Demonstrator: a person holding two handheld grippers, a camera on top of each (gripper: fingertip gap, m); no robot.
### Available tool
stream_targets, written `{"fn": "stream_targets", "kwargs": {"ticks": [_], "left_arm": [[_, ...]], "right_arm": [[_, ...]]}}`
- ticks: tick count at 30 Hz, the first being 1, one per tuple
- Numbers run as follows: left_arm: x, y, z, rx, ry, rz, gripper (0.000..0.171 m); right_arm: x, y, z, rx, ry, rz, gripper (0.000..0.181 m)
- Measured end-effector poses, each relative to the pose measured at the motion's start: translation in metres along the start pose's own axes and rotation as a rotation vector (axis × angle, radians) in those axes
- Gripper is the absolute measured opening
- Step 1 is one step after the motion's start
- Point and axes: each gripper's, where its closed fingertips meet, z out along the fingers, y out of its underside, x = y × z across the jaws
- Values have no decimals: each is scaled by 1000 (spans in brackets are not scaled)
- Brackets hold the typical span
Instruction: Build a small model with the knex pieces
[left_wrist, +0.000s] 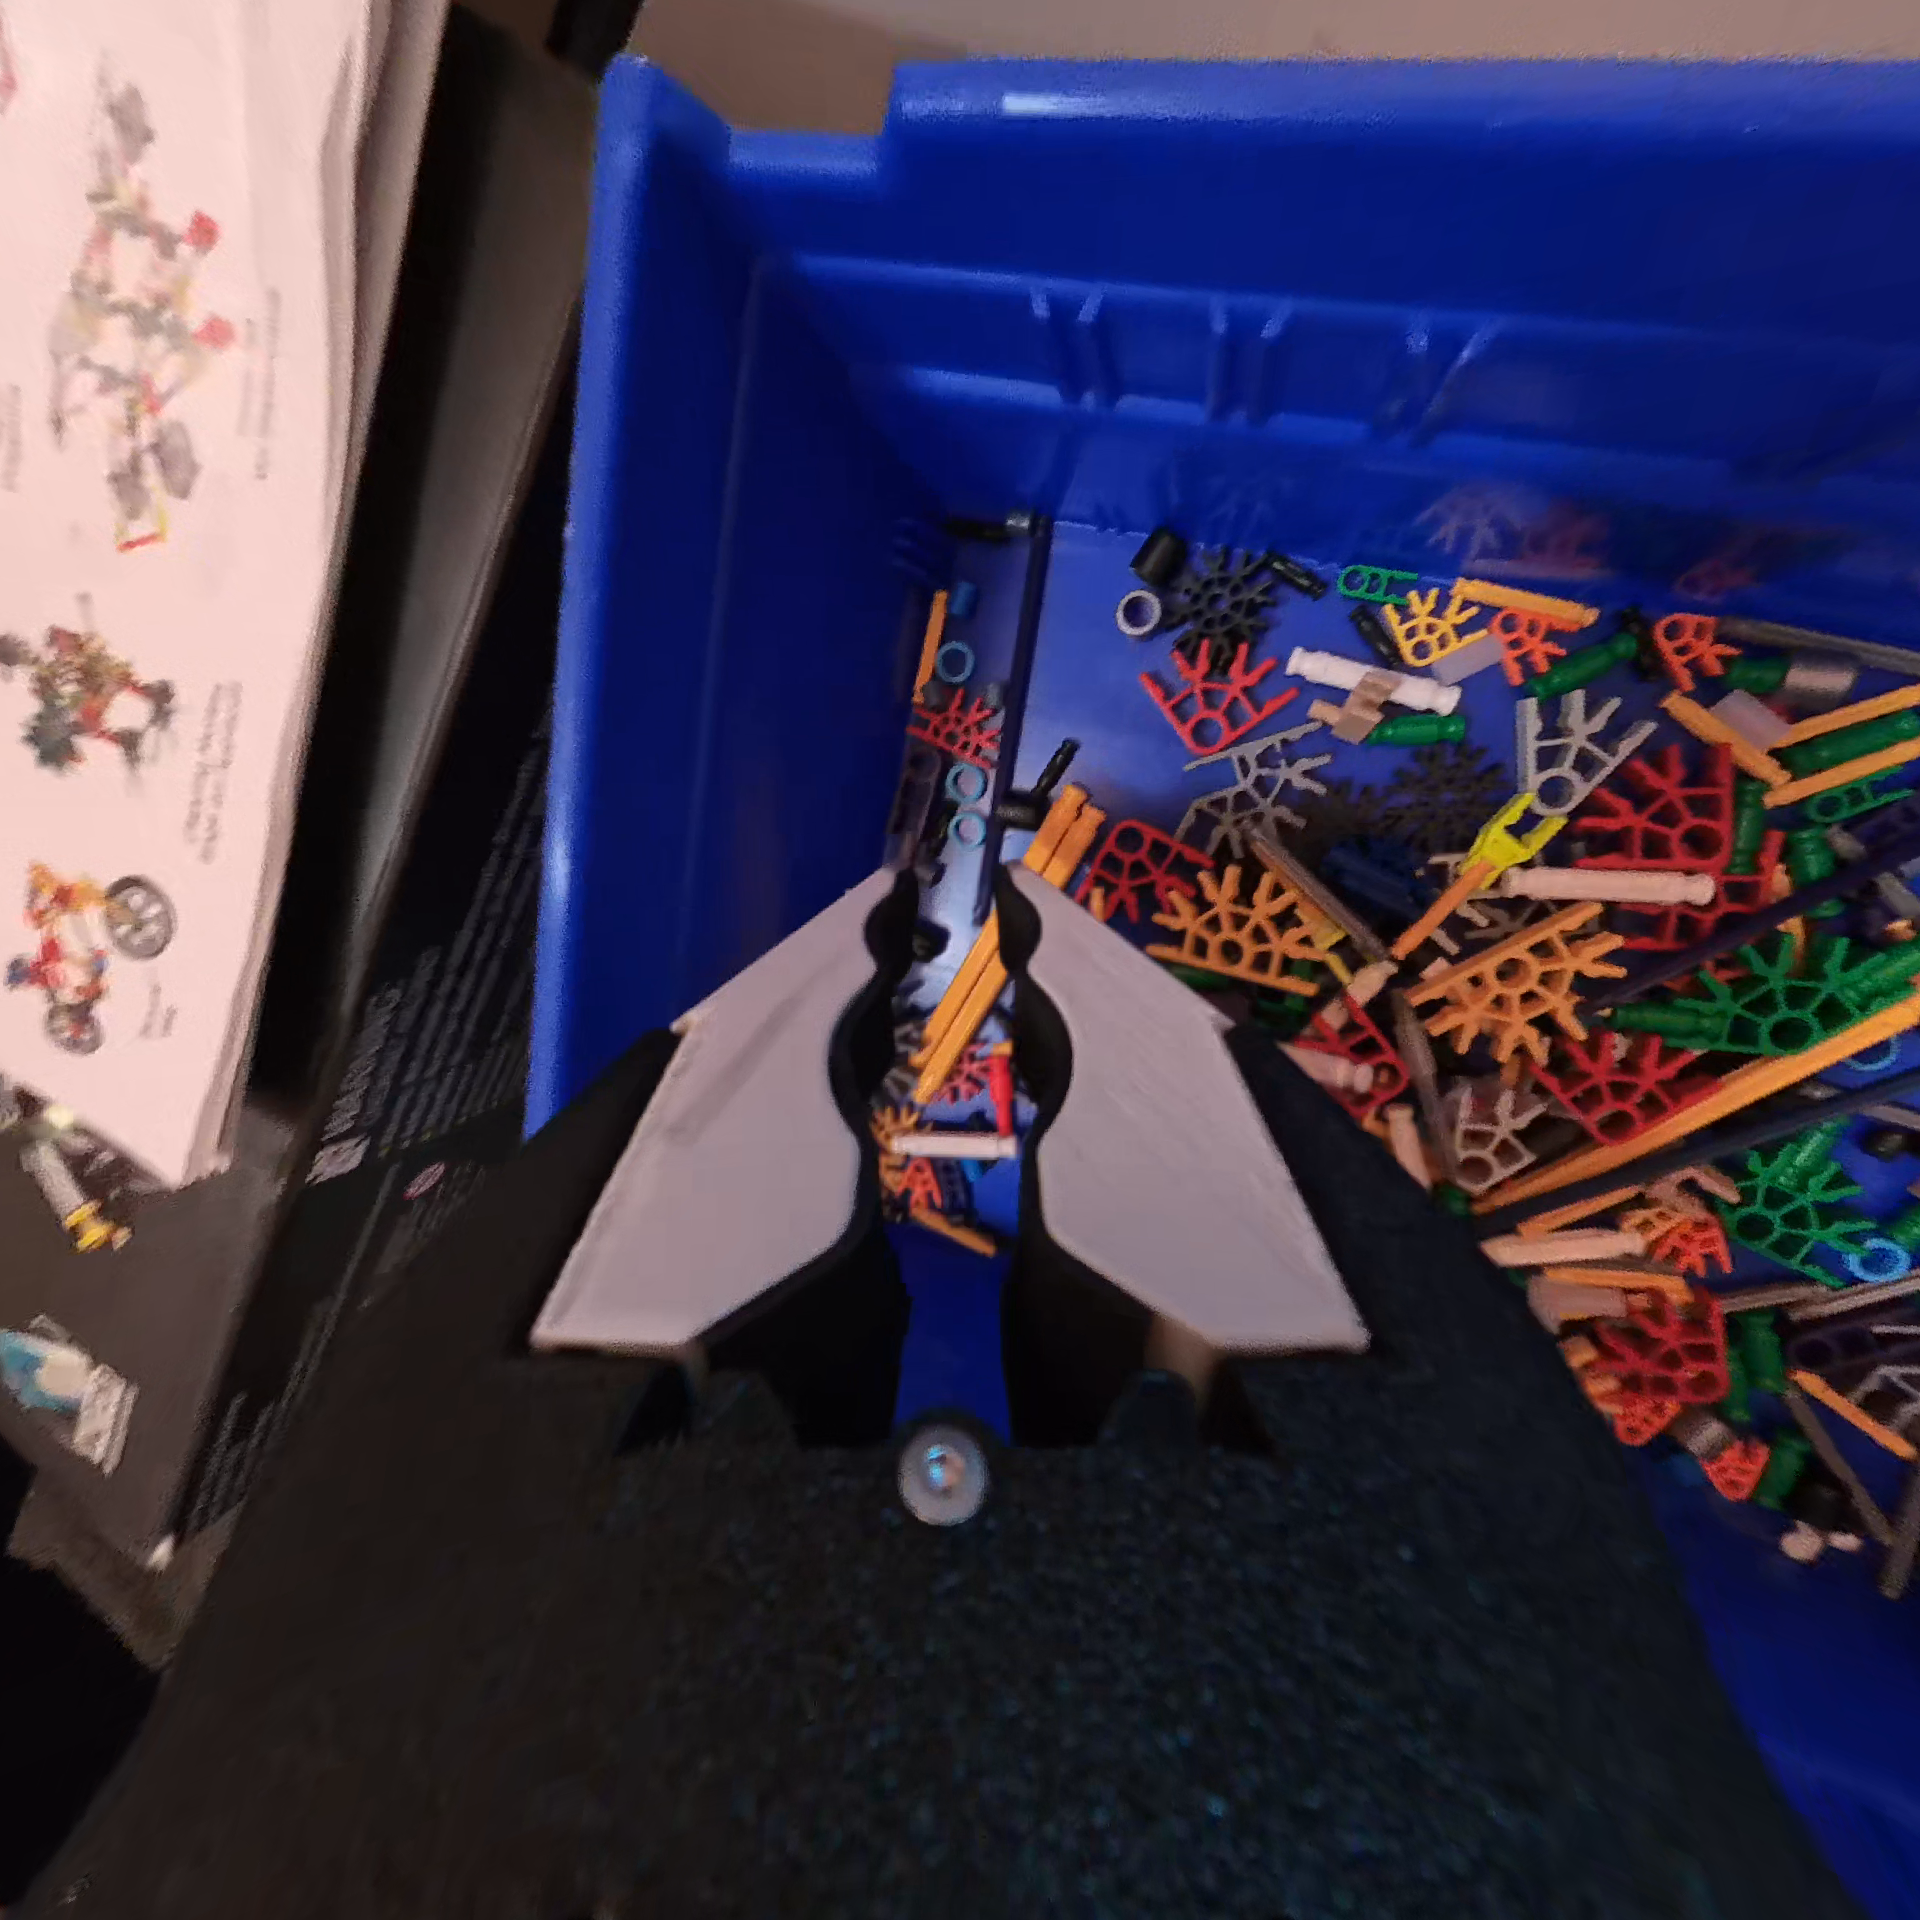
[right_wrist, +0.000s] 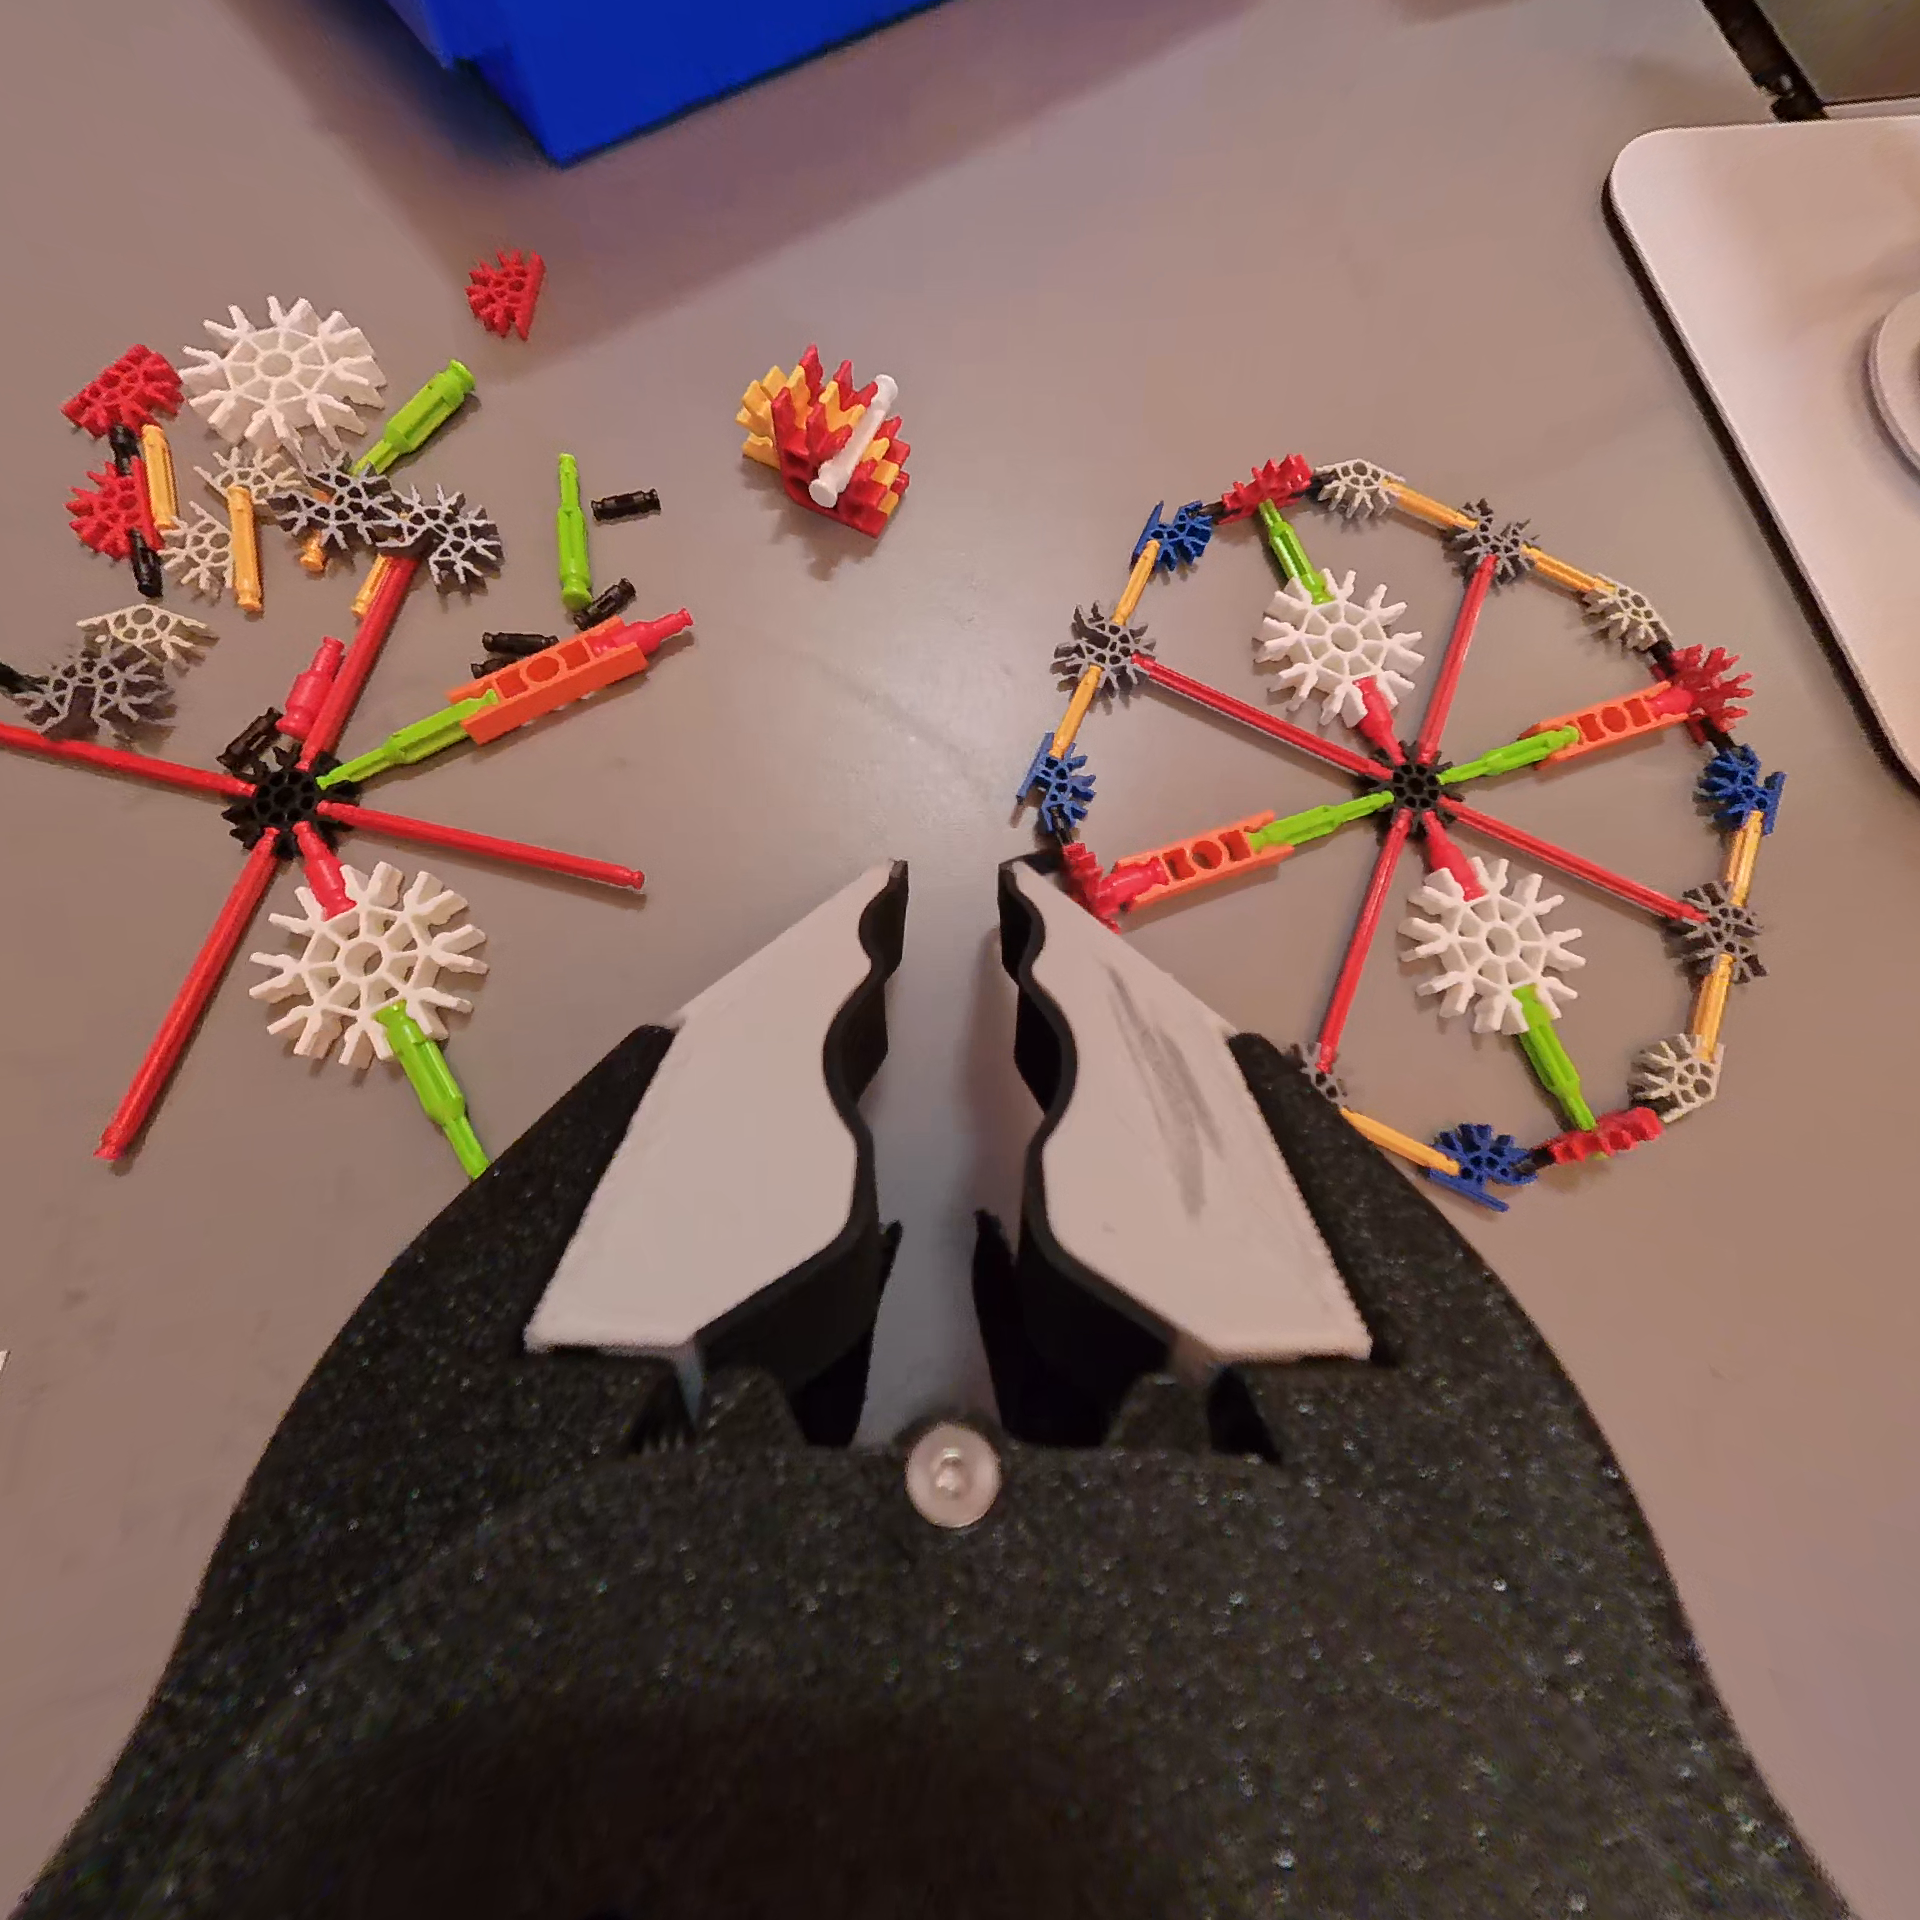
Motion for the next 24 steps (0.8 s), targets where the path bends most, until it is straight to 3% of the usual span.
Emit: {"fn": "stream_targets", "kwargs": {"ticks": [5,14,24], "left_arm": [[-9,17,-12,-87,-49,23,13],[-14,26,-2,-137,-86,14,12],[37,7,20,-111,92,124,19]], "right_arm": [[-2,-1,0,-1,-1,-9,17],[-2,-4,-3,3,6,-21,17],[-2,-4,-3,1,5,-22,17]]}}
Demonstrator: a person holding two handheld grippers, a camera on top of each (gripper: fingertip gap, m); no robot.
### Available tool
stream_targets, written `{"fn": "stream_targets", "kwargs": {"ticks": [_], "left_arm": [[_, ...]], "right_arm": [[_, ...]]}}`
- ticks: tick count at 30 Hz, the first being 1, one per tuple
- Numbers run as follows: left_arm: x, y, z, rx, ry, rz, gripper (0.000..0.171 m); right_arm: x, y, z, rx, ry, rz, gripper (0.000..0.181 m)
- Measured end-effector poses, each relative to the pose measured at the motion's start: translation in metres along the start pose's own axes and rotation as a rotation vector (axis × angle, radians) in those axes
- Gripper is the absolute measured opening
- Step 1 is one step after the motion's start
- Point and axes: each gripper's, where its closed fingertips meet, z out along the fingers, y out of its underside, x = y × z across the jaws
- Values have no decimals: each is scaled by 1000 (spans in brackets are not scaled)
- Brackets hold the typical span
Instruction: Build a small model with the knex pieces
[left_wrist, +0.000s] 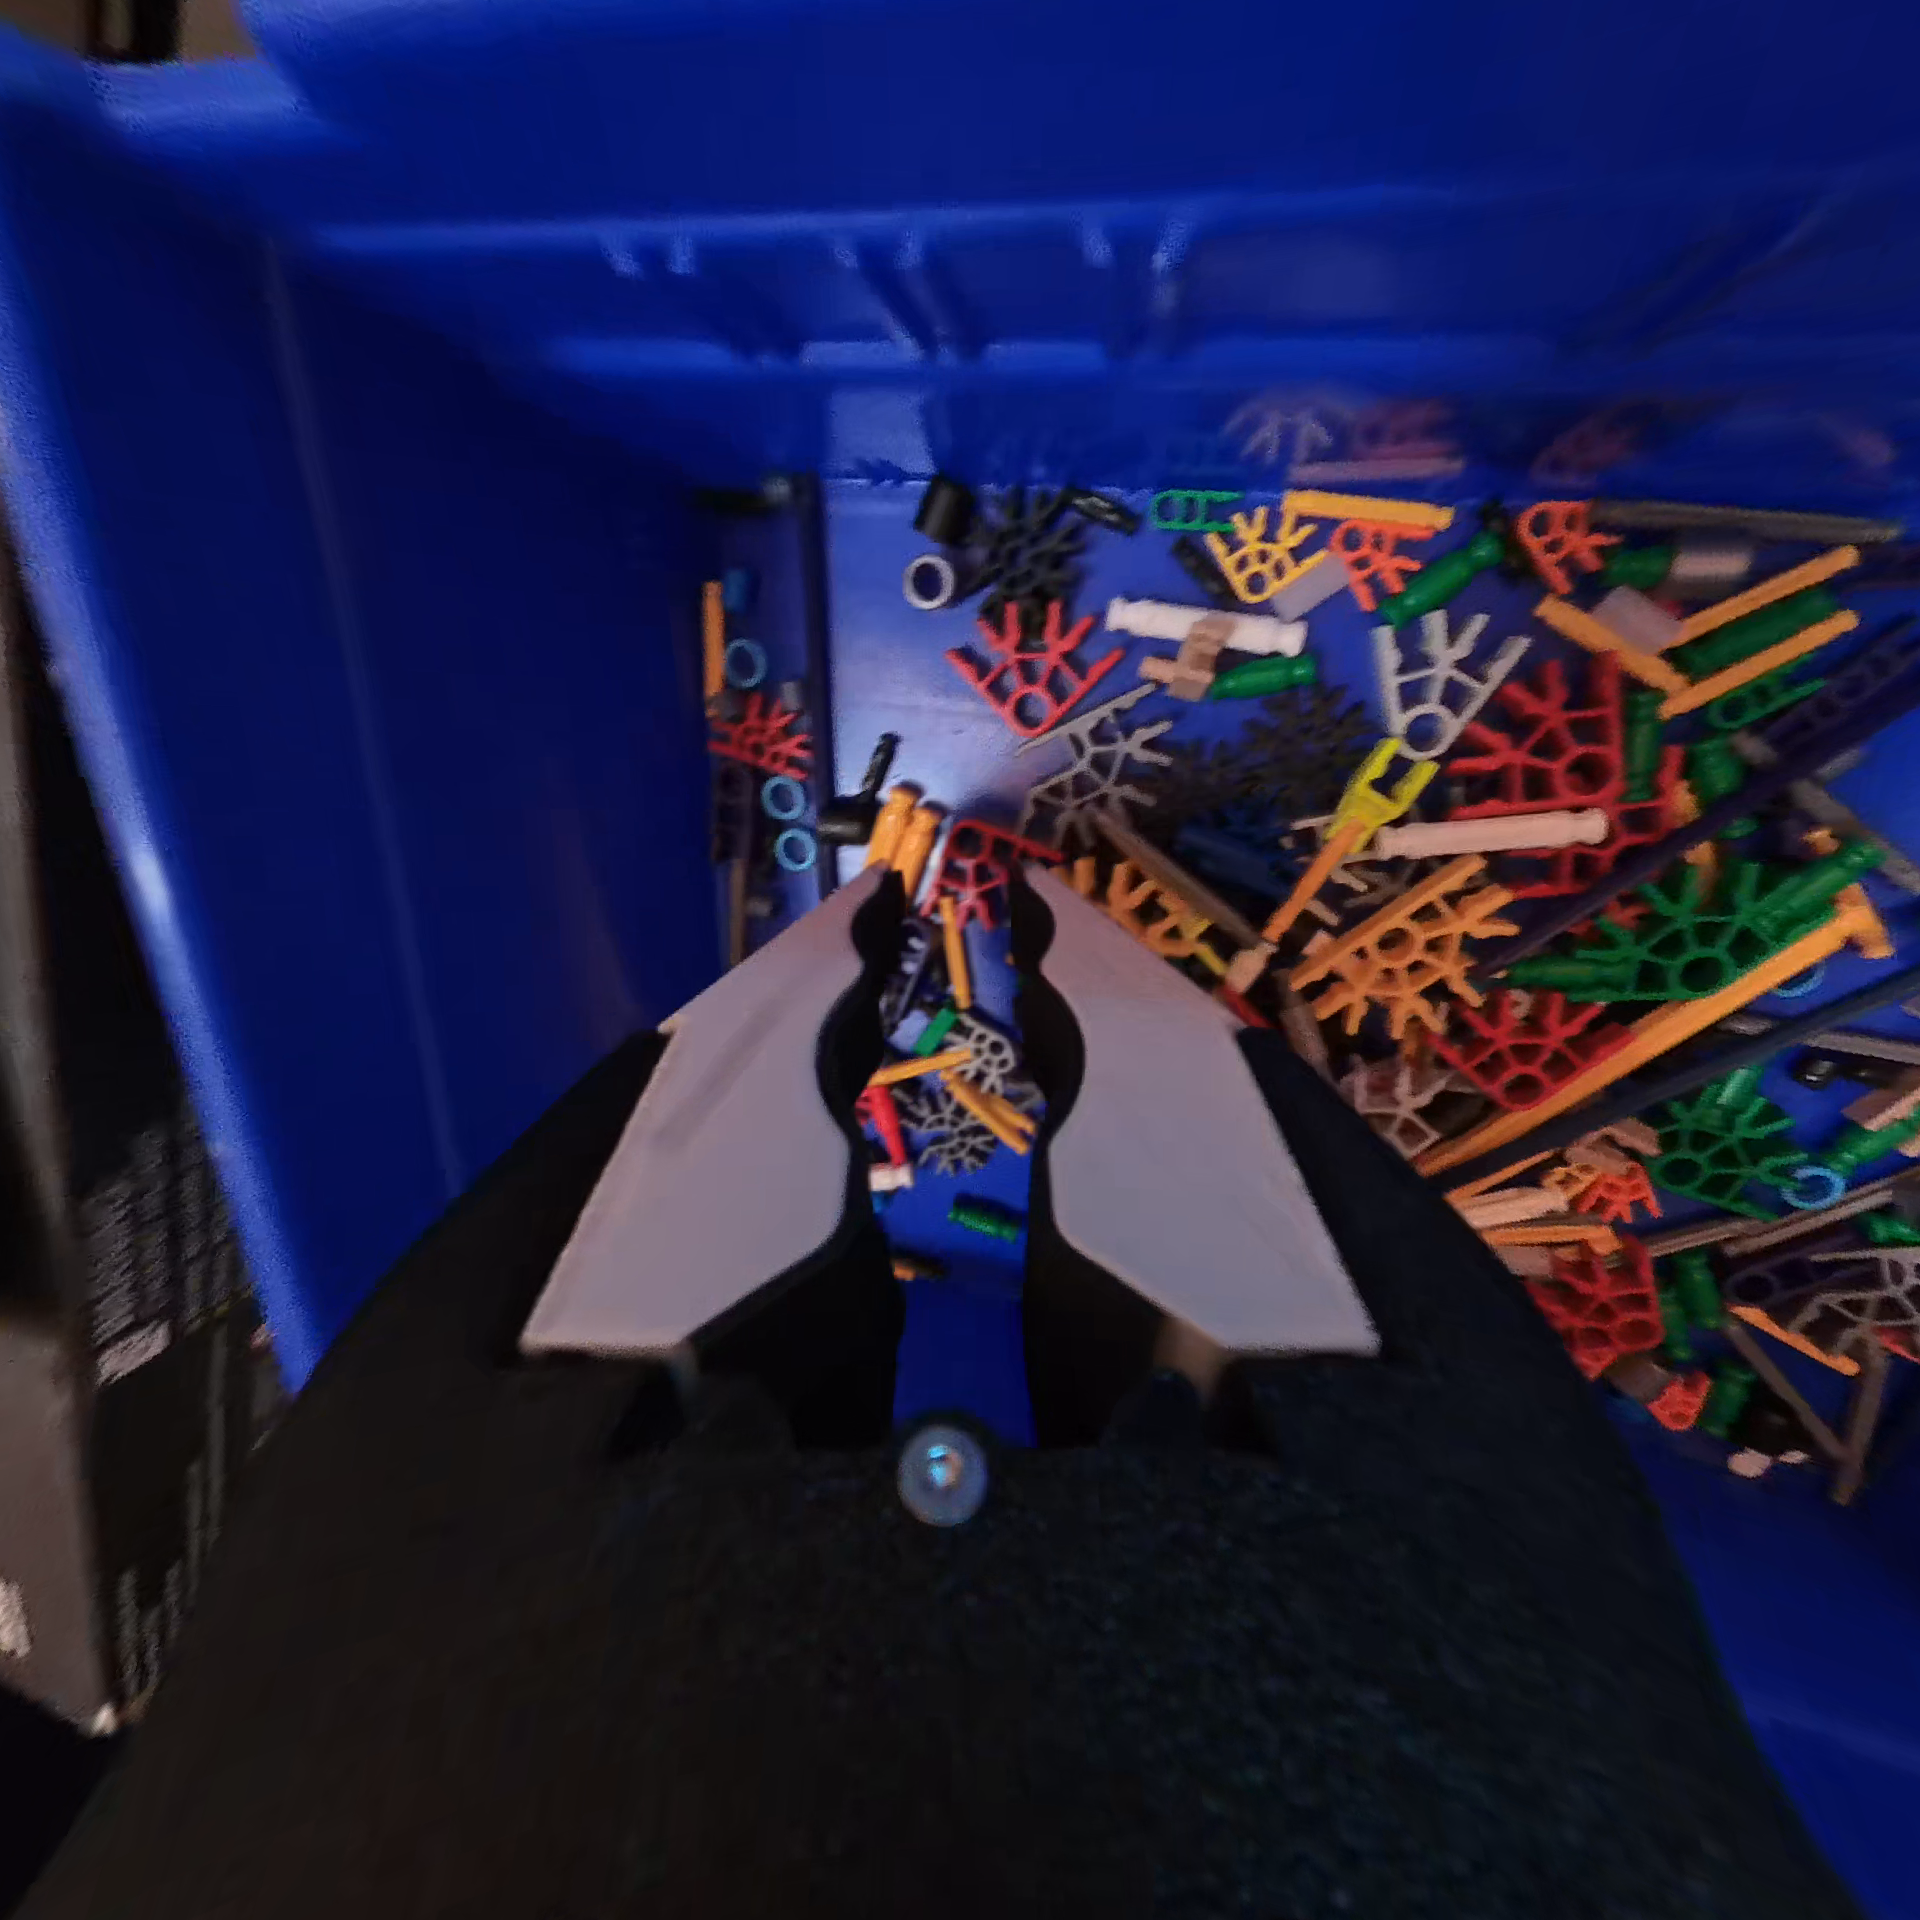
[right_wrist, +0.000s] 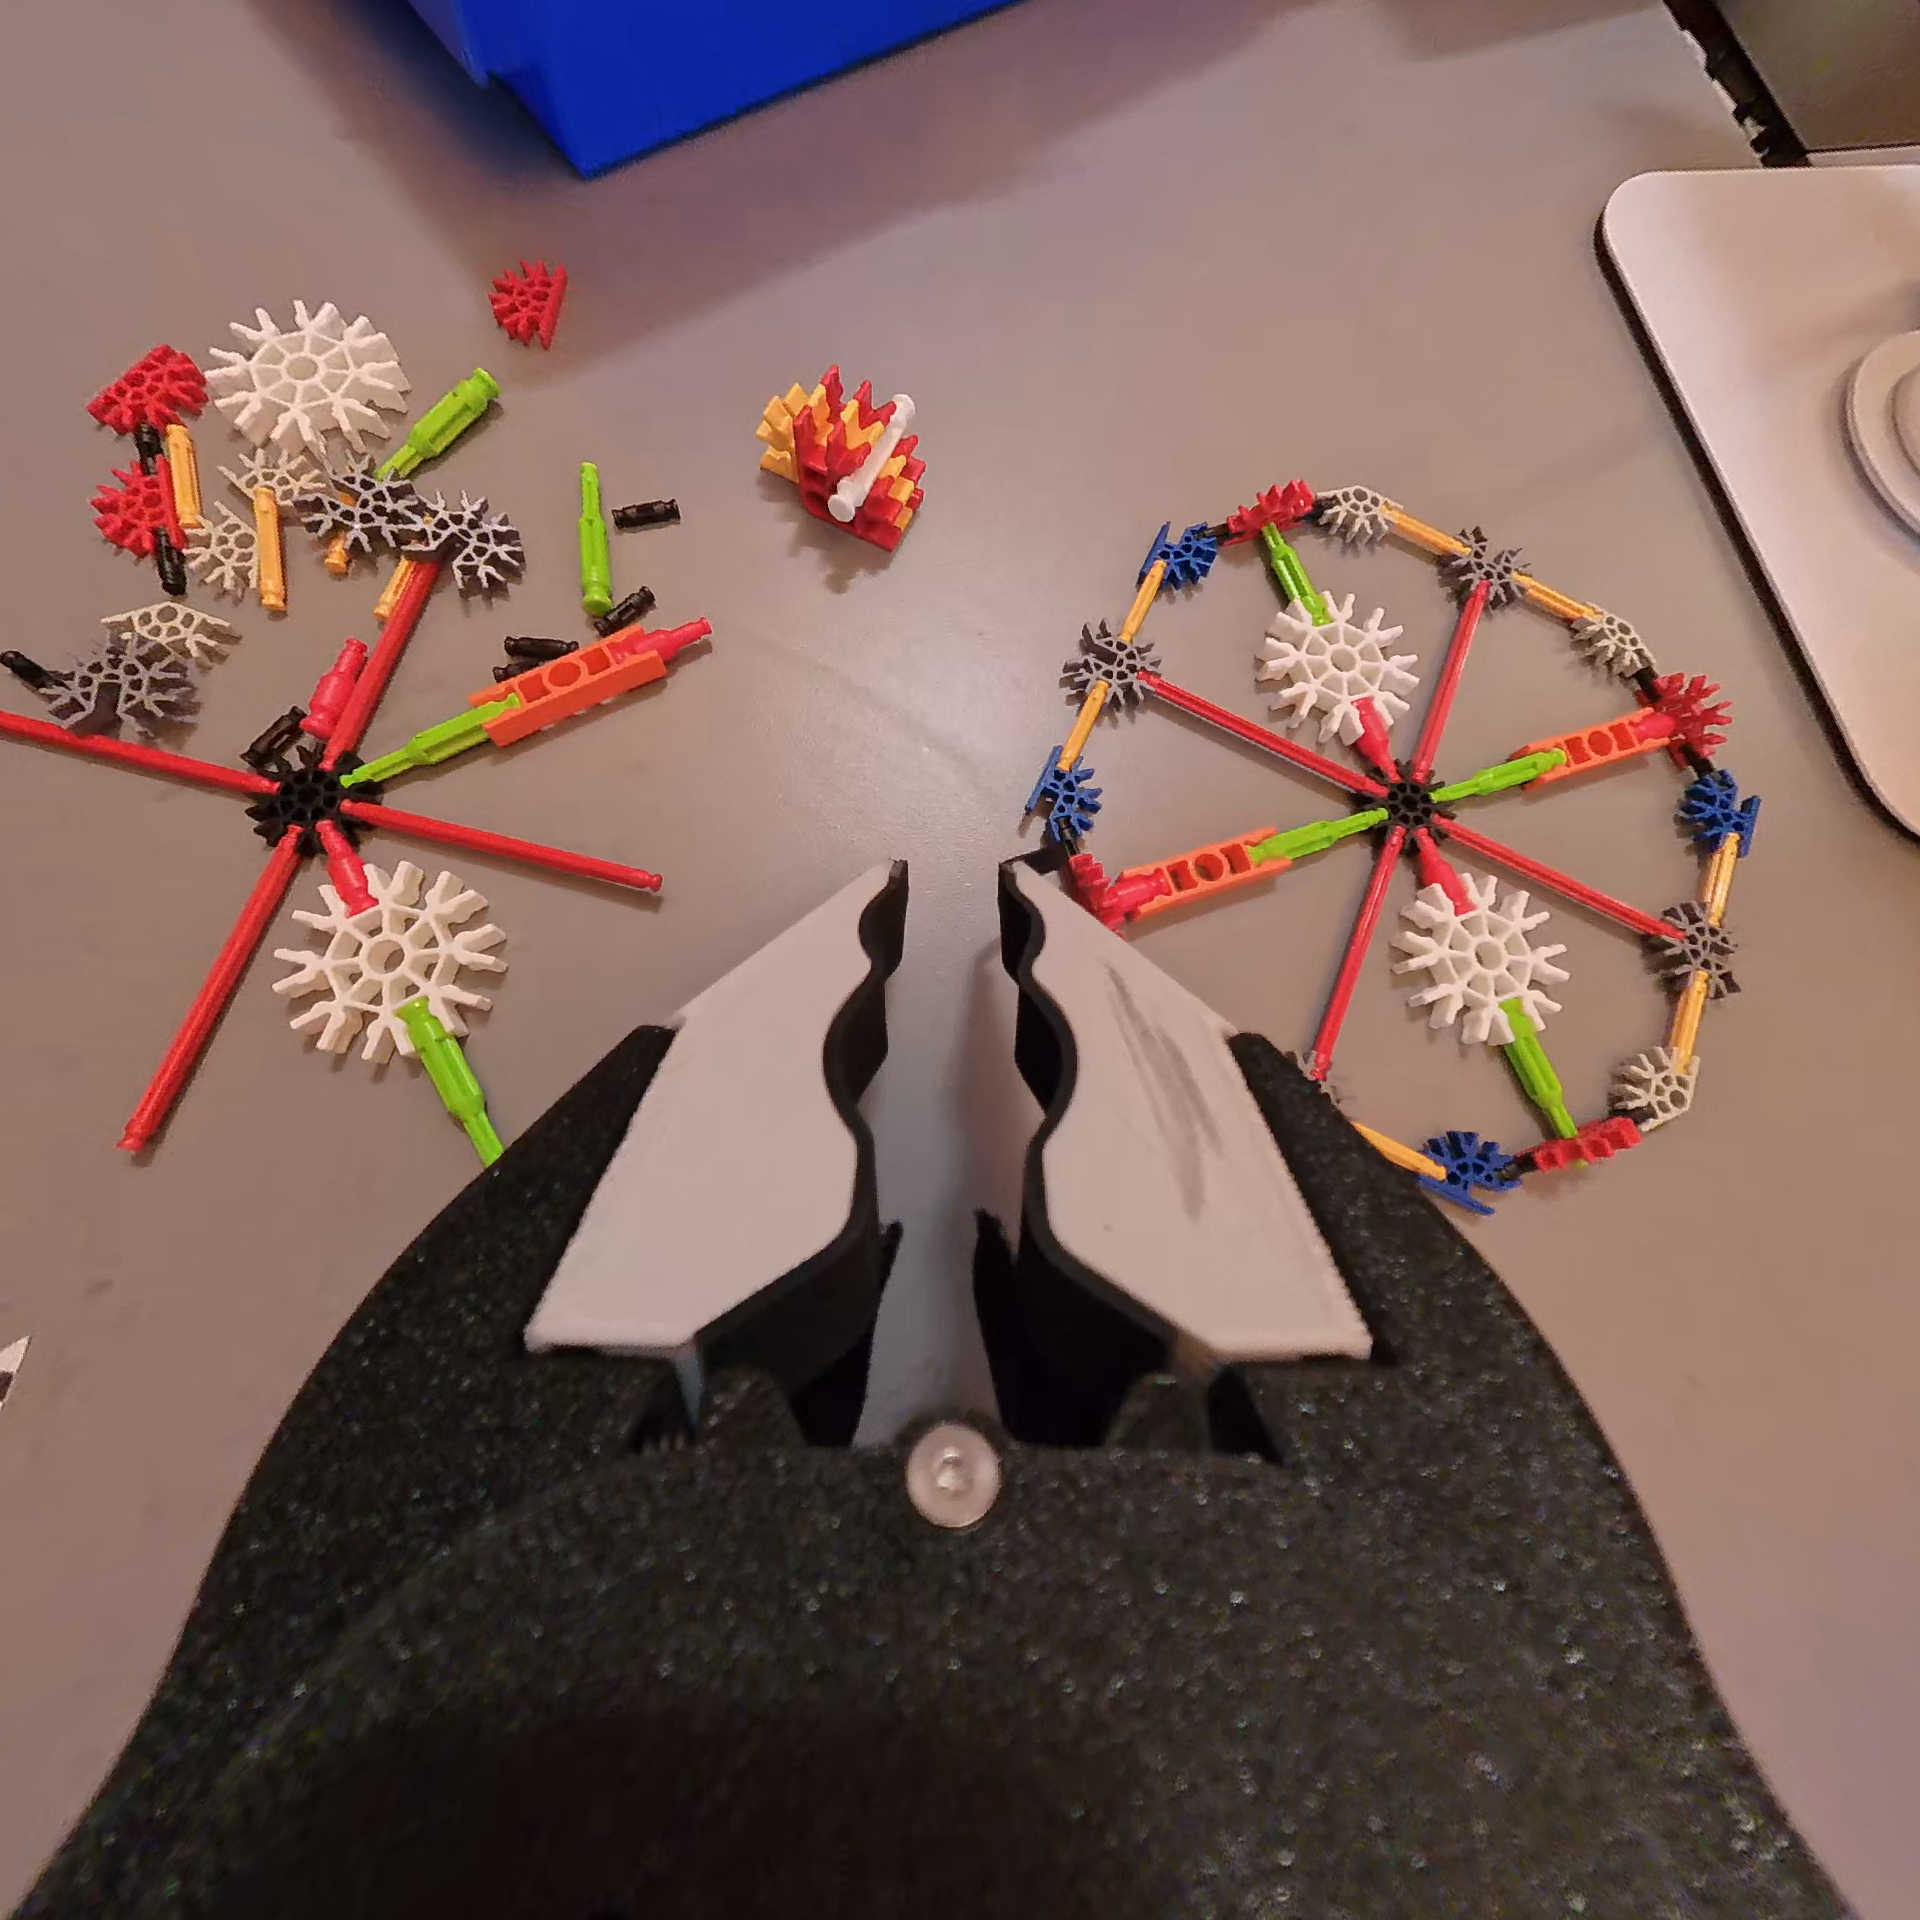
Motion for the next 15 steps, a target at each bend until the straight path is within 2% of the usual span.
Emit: {"fn": "stream_targets", "kwargs": {"ticks": [2,4,6,11,15], "left_arm": [[15,-2,5,2,72,3,33],[22,-6,7,21,114,-2,39],[33,-13,4,53,177,-11,57],[54,-21,-8,97,256,39,72],[71,-22,-1,78,299,96,70]], "right_arm": [[0,0,0,-1,0,-2,17],[0,-1,-1,1,1,-2,17],[0,-1,-1,2,2,-3,17],[0,-1,-1,2,1,-3,17],[0,1,0,-4,-2,-1,17]]}}
